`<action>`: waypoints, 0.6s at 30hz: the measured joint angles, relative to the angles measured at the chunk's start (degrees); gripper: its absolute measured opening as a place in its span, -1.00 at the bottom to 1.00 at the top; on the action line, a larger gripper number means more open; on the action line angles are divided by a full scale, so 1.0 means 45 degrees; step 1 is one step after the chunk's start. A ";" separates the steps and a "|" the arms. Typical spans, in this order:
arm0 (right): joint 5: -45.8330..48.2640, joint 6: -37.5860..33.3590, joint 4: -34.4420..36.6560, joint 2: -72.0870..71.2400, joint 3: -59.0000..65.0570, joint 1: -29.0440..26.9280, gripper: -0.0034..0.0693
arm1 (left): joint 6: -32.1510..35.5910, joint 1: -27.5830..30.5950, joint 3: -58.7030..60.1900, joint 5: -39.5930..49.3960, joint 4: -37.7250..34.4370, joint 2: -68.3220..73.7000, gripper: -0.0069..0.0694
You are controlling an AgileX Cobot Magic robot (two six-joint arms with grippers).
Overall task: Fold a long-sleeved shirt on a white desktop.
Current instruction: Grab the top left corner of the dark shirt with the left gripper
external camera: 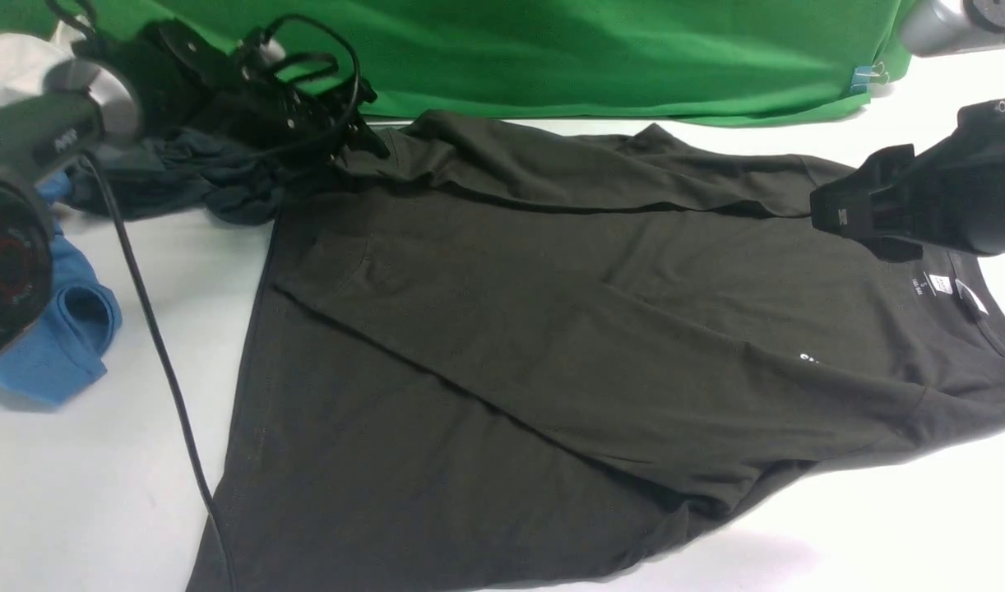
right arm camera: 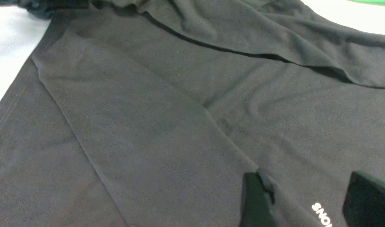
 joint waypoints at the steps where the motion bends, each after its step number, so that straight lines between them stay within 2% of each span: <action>1: 0.0000 0.0000 0.0000 0.0000 0.0000 0.0000 0.18 | 0.0000 0.0000 0.0000 -0.0020 -0.0046 0.0025 0.30; 4: 0.0000 0.0000 0.0013 0.0000 0.0000 0.0000 0.18 | 0.0114 0.0000 0.0000 -0.0621 -0.0676 0.0367 0.29; 13: -0.0003 0.0000 0.0034 0.0000 0.0000 0.0000 0.18 | 0.0543 0.0000 0.0000 -0.1564 -0.0901 0.0576 0.29; 18: -0.0126 0.0000 0.0034 0.0000 0.0000 0.0000 0.18 | 0.1083 0.0000 0.0000 -0.1729 -0.0911 0.0576 0.12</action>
